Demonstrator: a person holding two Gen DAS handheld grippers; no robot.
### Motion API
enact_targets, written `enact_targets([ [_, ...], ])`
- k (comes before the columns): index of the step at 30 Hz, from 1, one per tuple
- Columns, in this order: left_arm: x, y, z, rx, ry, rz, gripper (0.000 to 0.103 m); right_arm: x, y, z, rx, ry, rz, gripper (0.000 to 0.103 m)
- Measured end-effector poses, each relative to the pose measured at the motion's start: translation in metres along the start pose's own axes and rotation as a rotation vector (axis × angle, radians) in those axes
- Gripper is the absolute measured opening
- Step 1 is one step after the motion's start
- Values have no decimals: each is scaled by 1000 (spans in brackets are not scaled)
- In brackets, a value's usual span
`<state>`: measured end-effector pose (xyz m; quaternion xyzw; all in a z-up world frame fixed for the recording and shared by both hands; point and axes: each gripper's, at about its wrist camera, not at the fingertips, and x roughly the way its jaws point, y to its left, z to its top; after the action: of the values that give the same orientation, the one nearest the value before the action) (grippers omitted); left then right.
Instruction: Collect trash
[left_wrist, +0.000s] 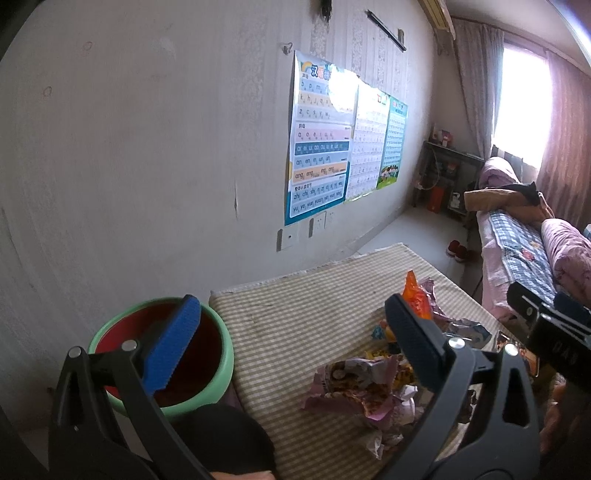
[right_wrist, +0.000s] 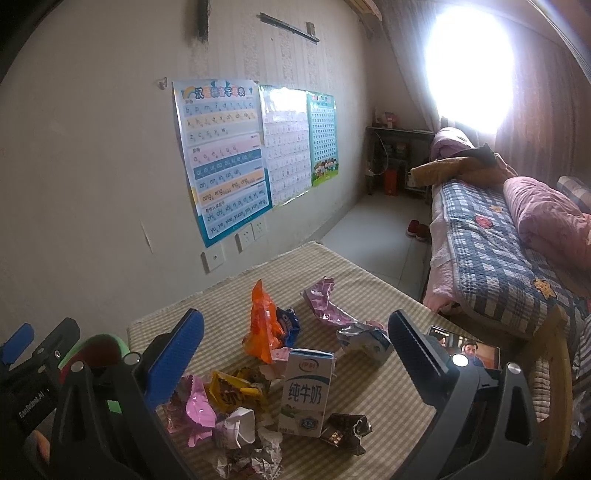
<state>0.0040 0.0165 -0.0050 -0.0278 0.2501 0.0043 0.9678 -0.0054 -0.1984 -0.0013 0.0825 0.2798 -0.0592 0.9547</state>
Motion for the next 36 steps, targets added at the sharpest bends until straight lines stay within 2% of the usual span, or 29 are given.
enact_targets([
  [6, -1, -2, 2, 34, -50, 3, 98, 1, -1, -3, 3, 6, -5, 96],
  [11, 7, 2, -1, 25, -50, 1, 98, 4, -7, -4, 15, 14, -10, 96],
  [17, 18, -13, -11, 151, 42, -71, 98, 12, -15, -12, 11, 42, -20, 96],
  [20, 27, -19, -22, 166, 90, -111, 98, 16, -18, -20, -3, 65, -23, 96],
  [21, 35, -24, -28, 182, 142, -151, 98, 18, -19, -24, -7, 77, -25, 96],
  [23, 48, -27, -38, 187, 219, -179, 98, 21, -21, -29, -9, 97, -25, 96],
  [25, 55, -30, -44, 180, 255, -223, 97, 23, -24, -34, -8, 112, -26, 96],
  [27, 59, -36, -48, 200, 270, -231, 87, 25, -28, -41, -4, 132, -23, 96],
  [32, 76, -49, -53, 221, 336, -282, 76, 31, -27, -52, -7, 179, 4, 96],
  [35, 88, -57, -61, 229, 382, -295, 74, 34, -26, -56, -6, 201, 19, 96],
  [36, 91, -58, -63, 226, 396, -299, 69, 36, -26, -57, -1, 209, 27, 96],
])
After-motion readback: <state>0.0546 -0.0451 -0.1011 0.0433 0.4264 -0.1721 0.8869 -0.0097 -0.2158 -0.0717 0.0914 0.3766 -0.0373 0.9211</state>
